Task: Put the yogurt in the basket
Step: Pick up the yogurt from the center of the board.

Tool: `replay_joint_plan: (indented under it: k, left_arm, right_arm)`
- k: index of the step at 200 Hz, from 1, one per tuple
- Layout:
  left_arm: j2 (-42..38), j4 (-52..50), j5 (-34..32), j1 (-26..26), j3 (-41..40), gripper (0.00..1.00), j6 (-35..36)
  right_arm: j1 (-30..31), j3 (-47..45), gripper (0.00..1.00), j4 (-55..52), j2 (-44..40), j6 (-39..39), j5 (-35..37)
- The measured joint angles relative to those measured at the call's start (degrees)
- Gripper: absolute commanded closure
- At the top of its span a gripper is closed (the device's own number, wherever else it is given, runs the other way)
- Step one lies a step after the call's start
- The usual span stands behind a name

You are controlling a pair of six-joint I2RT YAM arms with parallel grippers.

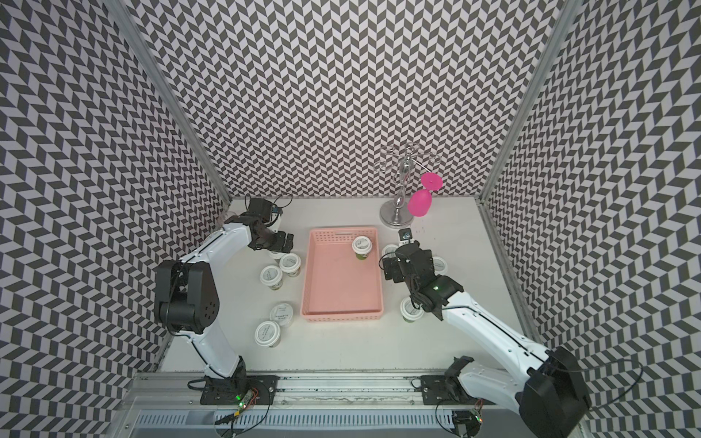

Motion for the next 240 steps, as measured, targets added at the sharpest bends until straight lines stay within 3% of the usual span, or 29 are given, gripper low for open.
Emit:
replay_joint_plan:
  k: [156, 240]
  left_arm:
    - [0.5, -0.2, -0.7, -0.2, -2.1, 0.0, -0.2]
    - [0.9, -0.3, -0.7, -0.2, -1.9, 0.05, -0.2]
  right_arm:
    - [0.0, 0.0, 0.0, 0.0, 0.9, 0.0, 0.0]
    - [0.0, 0.0, 0.01, 0.0, 1.2, 0.0, -0.2]
